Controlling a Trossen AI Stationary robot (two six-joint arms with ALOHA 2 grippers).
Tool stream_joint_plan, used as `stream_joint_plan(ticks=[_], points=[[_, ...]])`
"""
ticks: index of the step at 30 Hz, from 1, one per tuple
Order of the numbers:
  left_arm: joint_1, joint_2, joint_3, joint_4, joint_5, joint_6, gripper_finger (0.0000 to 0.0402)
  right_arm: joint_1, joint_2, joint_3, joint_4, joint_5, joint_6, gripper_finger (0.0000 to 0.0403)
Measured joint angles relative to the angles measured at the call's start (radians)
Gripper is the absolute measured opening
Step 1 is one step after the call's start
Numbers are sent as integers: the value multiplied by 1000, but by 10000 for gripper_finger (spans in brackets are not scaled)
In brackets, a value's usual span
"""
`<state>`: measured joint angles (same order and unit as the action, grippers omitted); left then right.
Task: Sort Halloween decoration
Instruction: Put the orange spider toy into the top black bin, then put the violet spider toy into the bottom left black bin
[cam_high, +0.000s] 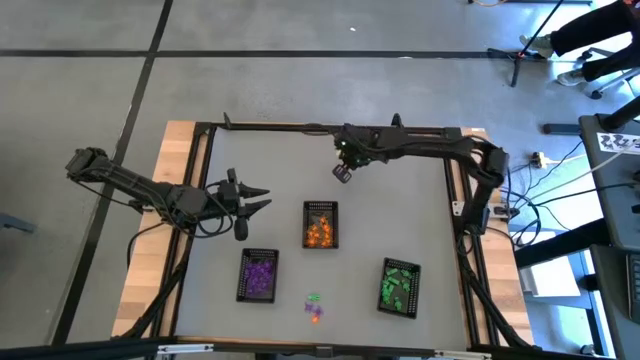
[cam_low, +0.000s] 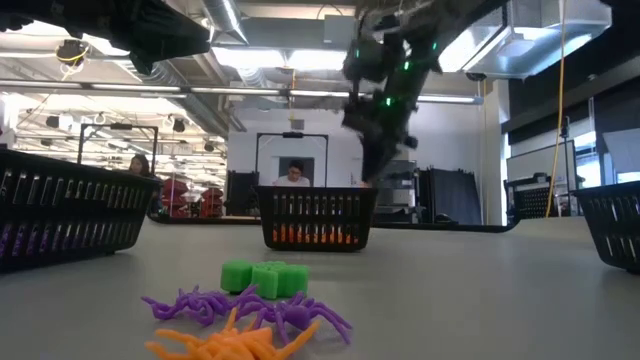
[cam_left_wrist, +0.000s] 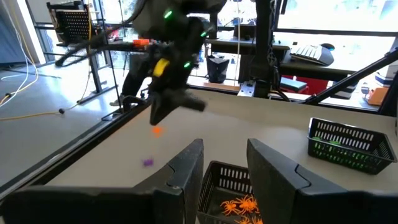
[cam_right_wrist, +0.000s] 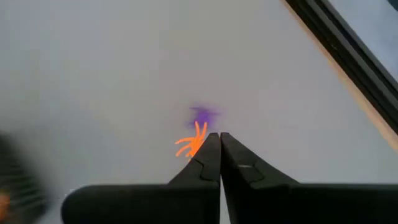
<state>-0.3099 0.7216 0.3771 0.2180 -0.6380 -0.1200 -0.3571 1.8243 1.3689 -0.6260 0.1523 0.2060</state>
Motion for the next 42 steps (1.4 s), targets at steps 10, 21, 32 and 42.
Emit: stream_joint_plan(ticks=[10, 21, 32, 42], points=[[0, 0, 0, 0, 0, 0, 115, 282, -64, 2, 89, -25, 24, 1], [0, 0, 0, 0, 0, 0, 115, 379, -53, 2, 105, -123, 14, 114], [0, 0, 0, 0, 0, 0, 115, 202, -48, 2, 61, -19, -8, 211], [0, 0, 0, 0, 0, 0, 115, -50, 38, 3, 35, -107, -144, 144]])
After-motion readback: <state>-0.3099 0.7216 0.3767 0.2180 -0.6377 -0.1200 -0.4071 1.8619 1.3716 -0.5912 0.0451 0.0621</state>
